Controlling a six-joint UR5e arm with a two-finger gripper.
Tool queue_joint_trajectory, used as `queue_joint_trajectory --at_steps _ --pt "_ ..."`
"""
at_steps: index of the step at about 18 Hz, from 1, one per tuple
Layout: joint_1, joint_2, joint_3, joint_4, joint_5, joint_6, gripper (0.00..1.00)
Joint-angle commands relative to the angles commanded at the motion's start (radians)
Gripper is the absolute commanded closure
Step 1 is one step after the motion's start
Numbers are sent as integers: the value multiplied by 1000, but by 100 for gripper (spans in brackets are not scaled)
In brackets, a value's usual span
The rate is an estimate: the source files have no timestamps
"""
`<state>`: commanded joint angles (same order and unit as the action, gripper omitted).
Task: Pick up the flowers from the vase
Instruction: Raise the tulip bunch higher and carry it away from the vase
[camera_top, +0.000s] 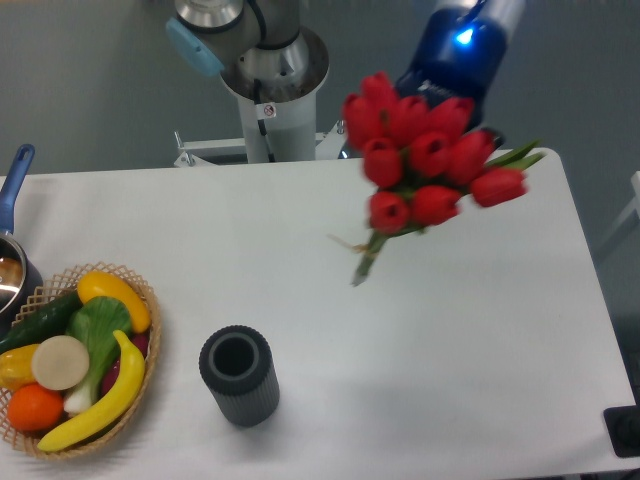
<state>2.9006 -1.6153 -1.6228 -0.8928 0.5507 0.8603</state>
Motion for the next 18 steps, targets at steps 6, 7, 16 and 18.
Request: queue_joint_trajectory --at_steps 6,7,16,18 --pt "43 22 -38 -2 0 23 63" --pt "45 22 -42 0 0 23 63" --pt "55 17 -40 -2 2 22 63" --pt "55 15 -42 -2 2 22 63"
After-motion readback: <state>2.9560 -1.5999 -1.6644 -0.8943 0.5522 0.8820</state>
